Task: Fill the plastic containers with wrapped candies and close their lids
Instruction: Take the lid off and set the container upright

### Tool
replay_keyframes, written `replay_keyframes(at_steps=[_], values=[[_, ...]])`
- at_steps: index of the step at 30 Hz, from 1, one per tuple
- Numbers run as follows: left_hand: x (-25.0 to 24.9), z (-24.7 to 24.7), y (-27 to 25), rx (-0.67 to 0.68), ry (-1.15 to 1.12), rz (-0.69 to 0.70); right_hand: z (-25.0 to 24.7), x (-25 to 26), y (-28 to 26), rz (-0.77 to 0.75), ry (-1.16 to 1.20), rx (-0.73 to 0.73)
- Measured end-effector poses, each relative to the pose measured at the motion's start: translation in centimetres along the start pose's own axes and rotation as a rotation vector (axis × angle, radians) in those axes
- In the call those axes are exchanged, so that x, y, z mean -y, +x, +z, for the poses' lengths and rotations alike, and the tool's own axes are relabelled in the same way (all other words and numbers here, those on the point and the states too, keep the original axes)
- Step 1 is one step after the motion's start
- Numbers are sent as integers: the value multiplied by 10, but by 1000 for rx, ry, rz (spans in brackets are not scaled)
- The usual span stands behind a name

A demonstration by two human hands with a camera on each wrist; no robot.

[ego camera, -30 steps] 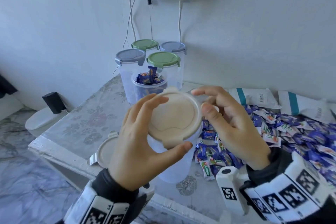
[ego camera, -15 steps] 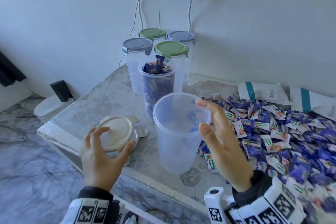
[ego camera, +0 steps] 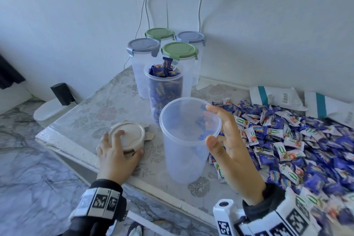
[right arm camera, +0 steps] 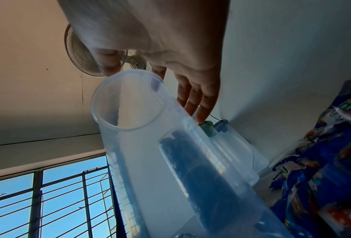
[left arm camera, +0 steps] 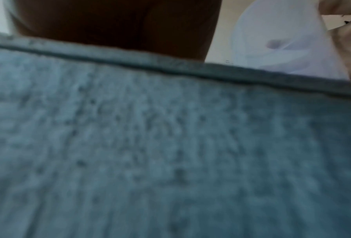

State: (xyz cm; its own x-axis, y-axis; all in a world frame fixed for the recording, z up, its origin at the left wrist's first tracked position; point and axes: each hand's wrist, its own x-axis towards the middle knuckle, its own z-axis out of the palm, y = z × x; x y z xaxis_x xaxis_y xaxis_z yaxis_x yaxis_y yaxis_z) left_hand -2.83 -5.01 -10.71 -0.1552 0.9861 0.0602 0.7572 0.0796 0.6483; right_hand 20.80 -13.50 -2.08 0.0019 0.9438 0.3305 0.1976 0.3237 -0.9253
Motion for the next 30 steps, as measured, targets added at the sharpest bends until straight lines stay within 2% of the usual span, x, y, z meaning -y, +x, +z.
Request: replay_keyframes(at_steps=[4, 8, 10, 12, 15, 18, 20, 24, 30], values=[[-2, -2, 13, 32, 102, 7, 0, 0, 0, 4, -9, 3], [-8, -7, 22, 106, 249, -57, 0, 1, 0, 6, -15, 4], [-12, -7, 22, 107, 253, -68, 0, 2, 0, -3, -10, 4], [-18, -8, 18, 48, 142, -15, 0, 2, 0, -15, 4, -2], [-29, -12, 5, -95, -209, 207, 1, -2, -3, -19, 43, -21], [-52, -27, -18, -23, -612, 405, 3, -4, -6, -15, 87, -26], [-67, -35, -34, 64, -772, 513, 5, -4, -7, -5, 126, -40], [-84, -36, -51, 145, -767, 655, 9, -4, -6, -37, 179, -67], [-88, -30, -43, 160, -793, 588, 14, -8, 8, -17, 199, -55]])
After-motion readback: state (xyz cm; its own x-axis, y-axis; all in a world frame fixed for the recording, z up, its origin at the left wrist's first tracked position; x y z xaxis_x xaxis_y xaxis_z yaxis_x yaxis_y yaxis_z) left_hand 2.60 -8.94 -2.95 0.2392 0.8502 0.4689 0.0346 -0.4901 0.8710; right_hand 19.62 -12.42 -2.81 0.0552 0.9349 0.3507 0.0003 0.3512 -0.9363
